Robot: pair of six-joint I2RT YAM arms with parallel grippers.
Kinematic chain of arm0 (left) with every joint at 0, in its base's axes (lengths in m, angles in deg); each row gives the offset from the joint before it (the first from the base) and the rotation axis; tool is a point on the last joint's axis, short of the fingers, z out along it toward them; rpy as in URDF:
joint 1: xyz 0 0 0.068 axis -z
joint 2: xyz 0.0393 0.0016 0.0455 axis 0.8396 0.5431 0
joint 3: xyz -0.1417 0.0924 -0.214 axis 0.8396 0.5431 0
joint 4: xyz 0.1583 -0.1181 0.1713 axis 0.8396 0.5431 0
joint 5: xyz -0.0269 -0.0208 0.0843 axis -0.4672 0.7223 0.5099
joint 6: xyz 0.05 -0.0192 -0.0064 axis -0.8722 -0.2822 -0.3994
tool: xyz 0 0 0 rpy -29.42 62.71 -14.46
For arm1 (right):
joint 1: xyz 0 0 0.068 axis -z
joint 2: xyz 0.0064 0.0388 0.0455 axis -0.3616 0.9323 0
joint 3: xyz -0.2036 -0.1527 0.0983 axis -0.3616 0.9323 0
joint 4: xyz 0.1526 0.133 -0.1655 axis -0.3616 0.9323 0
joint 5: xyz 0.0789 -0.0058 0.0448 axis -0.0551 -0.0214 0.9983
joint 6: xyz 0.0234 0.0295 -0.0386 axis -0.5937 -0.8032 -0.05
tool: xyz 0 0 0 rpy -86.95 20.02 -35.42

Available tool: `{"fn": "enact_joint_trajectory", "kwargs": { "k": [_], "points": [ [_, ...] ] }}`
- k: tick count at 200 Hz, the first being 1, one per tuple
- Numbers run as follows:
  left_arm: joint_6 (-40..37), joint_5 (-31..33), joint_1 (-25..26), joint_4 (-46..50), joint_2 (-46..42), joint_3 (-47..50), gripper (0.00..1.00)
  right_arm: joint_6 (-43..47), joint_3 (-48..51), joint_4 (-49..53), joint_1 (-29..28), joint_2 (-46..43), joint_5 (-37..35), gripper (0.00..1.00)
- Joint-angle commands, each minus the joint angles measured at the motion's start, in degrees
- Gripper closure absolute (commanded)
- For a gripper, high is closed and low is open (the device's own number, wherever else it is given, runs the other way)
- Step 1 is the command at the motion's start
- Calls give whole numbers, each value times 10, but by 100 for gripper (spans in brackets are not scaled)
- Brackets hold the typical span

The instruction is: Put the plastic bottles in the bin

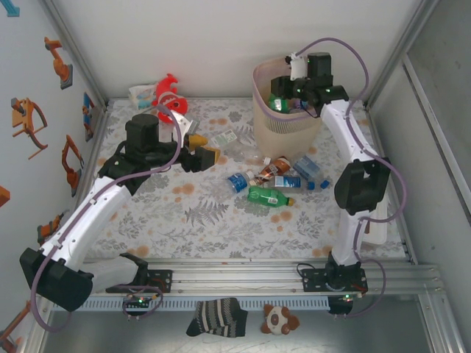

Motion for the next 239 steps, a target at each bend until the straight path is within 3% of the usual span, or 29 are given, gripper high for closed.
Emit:
{"fn": "enact_joint_trajectory", "kwargs": {
  "k": [1, 55, 122, 161, 209, 239],
  "points": [
    [8, -6, -4, -14, 5, -1, 26, 38, -12, 123, -2, 37, 13, 63],
    [17, -9, -3, -18, 9, -2, 26, 69, -56, 208, -1, 64, -26, 51],
    [21, -16, -3, -21, 13, -9, 26, 32, -116, 229, -1, 31, 47, 38],
    [28, -13, -3, -36, 2, 12, 26, 27, -131, 232, -1, -9, 41, 35],
    [32, -14, -2, -45, 3, 16, 26, 44, -141, 284, -1, -23, -17, 34],
    [33, -15, -2, -46, 7, 14, 26, 45, -147, 307, -1, -12, -24, 42]
  ]
}}
